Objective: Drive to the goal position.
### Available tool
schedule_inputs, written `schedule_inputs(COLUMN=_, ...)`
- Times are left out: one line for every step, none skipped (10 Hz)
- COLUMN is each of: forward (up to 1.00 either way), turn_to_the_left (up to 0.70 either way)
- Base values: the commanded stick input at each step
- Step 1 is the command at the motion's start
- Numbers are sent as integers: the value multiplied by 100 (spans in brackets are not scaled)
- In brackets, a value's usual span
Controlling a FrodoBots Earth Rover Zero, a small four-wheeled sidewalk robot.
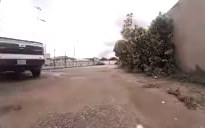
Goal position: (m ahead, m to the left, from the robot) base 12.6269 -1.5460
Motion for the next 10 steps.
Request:
schedule_inputs(forward=50, turn_to_the_left=-1)
schedule_inputs(forward=50, turn_to_the_left=-1)
schedule_inputs(forward=50, turn_to_the_left=-1)
schedule_inputs(forward=50, turn_to_the_left=-1)
schedule_inputs(forward=50, turn_to_the_left=-1)
schedule_inputs(forward=50, turn_to_the_left=-1)
schedule_inputs(forward=50, turn_to_the_left=-1)
schedule_inputs(forward=50, turn_to_the_left=-1)
schedule_inputs(forward=50, turn_to_the_left=-1)
schedule_inputs(forward=50, turn_to_the_left=-1)
